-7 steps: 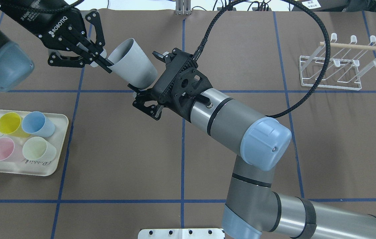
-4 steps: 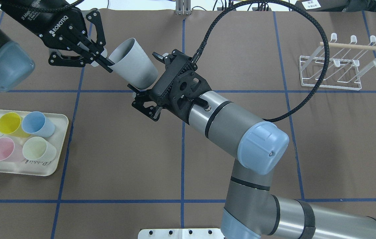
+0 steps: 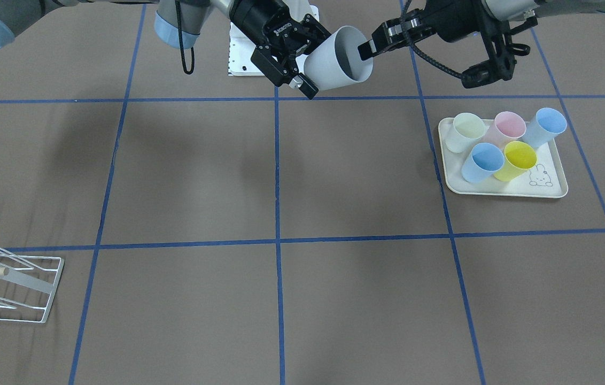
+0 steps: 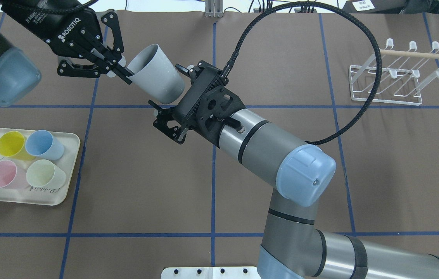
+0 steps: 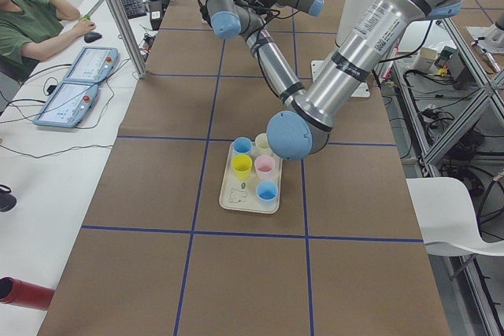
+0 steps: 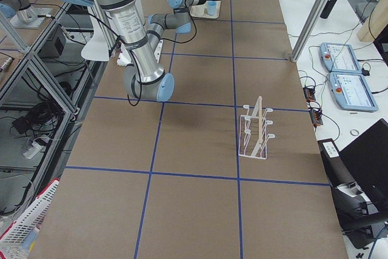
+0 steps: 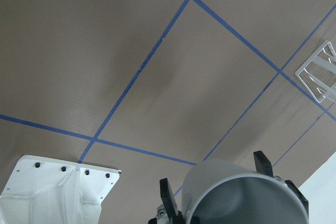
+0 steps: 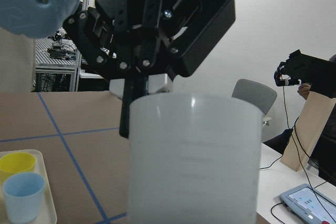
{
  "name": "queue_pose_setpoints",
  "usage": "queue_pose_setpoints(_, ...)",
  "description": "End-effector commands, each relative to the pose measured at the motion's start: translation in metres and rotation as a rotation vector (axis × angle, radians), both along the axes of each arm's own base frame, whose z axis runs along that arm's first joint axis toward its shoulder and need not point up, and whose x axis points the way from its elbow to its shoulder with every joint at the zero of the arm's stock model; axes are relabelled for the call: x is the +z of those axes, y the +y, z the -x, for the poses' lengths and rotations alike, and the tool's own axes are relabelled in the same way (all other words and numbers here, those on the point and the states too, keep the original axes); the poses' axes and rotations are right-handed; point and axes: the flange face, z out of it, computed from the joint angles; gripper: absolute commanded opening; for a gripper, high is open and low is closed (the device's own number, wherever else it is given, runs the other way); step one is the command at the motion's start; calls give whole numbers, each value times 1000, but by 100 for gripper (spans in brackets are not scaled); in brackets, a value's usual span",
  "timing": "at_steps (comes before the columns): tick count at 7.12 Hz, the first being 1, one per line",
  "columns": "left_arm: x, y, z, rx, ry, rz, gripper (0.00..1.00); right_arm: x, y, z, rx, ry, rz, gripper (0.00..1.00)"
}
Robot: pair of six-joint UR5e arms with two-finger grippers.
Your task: Transfer IKEA cup to right arm and place on rack
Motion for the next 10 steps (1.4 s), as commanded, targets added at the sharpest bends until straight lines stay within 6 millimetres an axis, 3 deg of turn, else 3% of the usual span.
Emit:
queue_pose_setpoints(1,-1,0,0,0,0,-1,0,-3,1,-1,0,-5,-4,88)
queue_pose_setpoints(4,-1,0,0,0,0,-1,0,-7,2,-1,-1,-11,-6,84)
queue_pose_setpoints(6,-1,0,-1,2,0,-1,0,-7,3,1,-4,-1,-3,60)
queue_pose_setpoints(7,-2,1,-1,2,5,-9,13,-6,3,1,-4,2,-2,56)
queue_pose_setpoints(8,-3,1,1,0,11,-21,50,-7,3,0,-4,-1,-3,55)
queue_pose_setpoints(9,-3,2,1,0,13,-25,100,-7,4,1,-6,-1,-3,55)
queue_pose_setpoints(10,-6,2,2,-1,15,-26,100,-5,3,0,-4,2,-2,55)
